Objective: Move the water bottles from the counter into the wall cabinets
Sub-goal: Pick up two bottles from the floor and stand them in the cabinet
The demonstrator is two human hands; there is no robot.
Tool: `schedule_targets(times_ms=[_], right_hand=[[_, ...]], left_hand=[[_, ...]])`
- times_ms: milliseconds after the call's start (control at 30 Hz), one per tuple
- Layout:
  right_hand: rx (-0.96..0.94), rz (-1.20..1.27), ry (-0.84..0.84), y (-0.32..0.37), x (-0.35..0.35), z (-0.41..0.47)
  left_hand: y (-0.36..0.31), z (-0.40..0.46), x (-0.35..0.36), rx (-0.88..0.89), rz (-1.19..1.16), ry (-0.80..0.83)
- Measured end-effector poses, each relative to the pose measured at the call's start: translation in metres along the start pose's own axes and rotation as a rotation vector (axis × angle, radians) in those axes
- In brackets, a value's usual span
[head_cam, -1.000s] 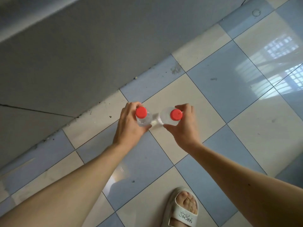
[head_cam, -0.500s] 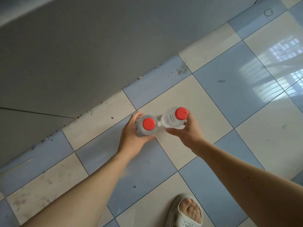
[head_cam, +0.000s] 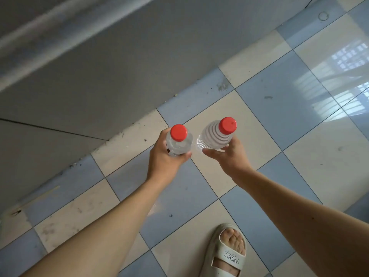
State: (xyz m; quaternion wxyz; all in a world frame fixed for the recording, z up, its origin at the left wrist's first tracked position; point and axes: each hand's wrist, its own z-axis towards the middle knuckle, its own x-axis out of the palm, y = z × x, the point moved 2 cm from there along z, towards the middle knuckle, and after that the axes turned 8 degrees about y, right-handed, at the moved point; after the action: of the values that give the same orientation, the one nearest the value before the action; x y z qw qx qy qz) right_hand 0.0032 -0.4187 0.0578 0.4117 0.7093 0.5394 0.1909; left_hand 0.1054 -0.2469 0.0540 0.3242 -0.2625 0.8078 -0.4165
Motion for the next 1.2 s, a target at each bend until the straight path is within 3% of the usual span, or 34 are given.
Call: schedule_targets(times_ms=[200,400,733,1200], right_hand=[[-0.097,-0.109,0.018,0.095,-0.02,-0.063],[-0.166,-0.27,0.143,0.213,-0.045,-0.142],[-0.277,-0.336,0.368,0.414,-0.05,-0.301],[-0.524,-0.248,0.365,0.62,0.03,-0.499]], left_hand=[[-0.09,-0.051,-0.045,-0.002,-0.021,-0.067],[-0.191,-0.131,-0.097,-0.002,-0.057,-0.138],[-0.385,-0.289,-0.198,0.12,-0.116,-0.261],[-0.518,-0.483,-0.362,0.33,-0.197,-0.463]])
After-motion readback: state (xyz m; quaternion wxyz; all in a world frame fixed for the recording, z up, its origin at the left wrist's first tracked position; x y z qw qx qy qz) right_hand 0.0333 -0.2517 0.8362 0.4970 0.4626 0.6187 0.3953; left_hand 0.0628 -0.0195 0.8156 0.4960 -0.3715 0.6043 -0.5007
